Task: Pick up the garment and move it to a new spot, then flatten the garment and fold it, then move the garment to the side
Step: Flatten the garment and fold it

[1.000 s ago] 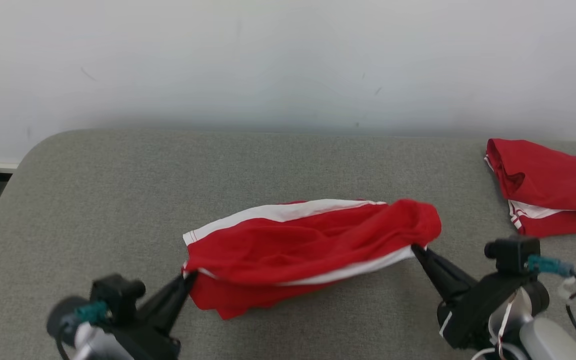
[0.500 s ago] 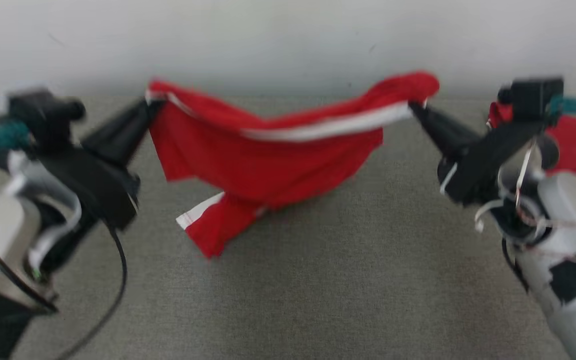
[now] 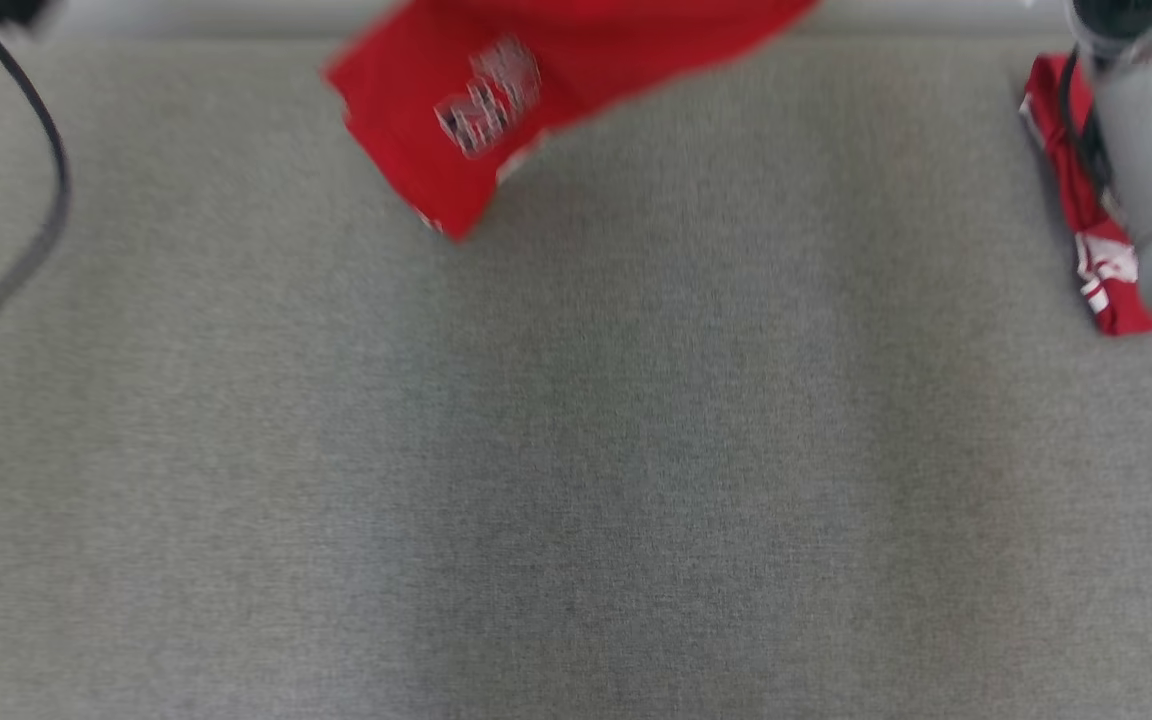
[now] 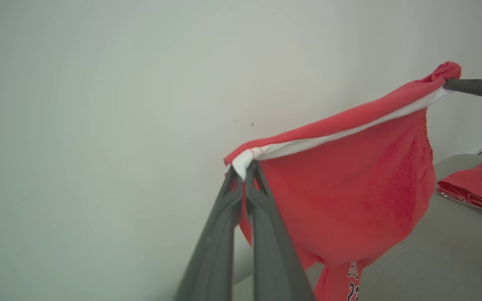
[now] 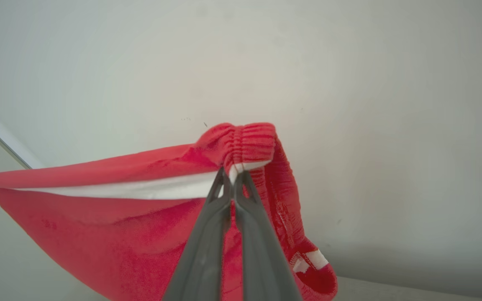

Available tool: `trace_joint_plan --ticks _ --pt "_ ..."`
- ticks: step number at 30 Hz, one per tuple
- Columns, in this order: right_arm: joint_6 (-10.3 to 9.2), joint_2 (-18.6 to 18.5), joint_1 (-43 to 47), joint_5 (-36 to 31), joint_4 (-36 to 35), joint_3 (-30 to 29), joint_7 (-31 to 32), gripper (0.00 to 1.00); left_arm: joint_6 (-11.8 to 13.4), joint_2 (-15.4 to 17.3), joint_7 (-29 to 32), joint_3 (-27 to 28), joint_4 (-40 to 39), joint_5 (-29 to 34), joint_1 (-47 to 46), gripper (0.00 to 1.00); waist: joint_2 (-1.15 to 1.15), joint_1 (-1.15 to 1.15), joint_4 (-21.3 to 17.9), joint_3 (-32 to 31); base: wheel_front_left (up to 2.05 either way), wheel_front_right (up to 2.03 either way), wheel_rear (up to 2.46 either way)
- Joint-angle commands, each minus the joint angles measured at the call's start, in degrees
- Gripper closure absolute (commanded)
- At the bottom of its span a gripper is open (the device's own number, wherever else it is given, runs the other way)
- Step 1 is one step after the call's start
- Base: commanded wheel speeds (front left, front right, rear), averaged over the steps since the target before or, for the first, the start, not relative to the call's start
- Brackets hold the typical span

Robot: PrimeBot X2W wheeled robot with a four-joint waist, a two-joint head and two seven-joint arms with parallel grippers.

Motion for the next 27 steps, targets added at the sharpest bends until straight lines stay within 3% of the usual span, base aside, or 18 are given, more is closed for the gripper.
trace_joint_plan --ticks 1,7,13,21,27 --pt "-0.03 0.63 -3.59 -0.71 3.02 -0.46 -1.70 1.00 0.16 -0.13 -0.86 -0.57 2.94 -1.70 -3.75 1.00 -0.01 -0.02 -1.87 6.77 0.00 0.00 0.00" --pt "-0.07 2.05 -11.80 -2.56 11.26 -0.95 -7.85 1.00 0.19 -1.27 -5.02 -2.77 11.55 -1.44 -13.25 1.00 -0.01 -0.02 -2.15 10.67 0.00 0.00 0.00" --pt "-0.11 2.15 -16.68 -4.47 16.26 0.41 -16.84 1.00 0.90 -5.07 -16.39 -4.02 21.27 3.10 -18.93 1.00 -0.01 -0.02 -0.70 13.86 0.00 0.00 0.00" --pt "-0.07 3.10 -13.78 -2.73 16.75 6.66 -19.78 1.00 0.24 -10.75 -21.97 -3.94 27.23 0.69 -14.63 1.00 -0.01 -0.02 0.28 15.33 0.00 0.00 0.00" --pt "-0.07 1.15 -8.32 1.39 12.76 11.96 -19.32 1.00 0.11 -10.87 -22.64 -2.62 23.88 0.56 -9.44 1.00 -0.01 -0.02 0.50 13.43 0.00 0.00 0.00"
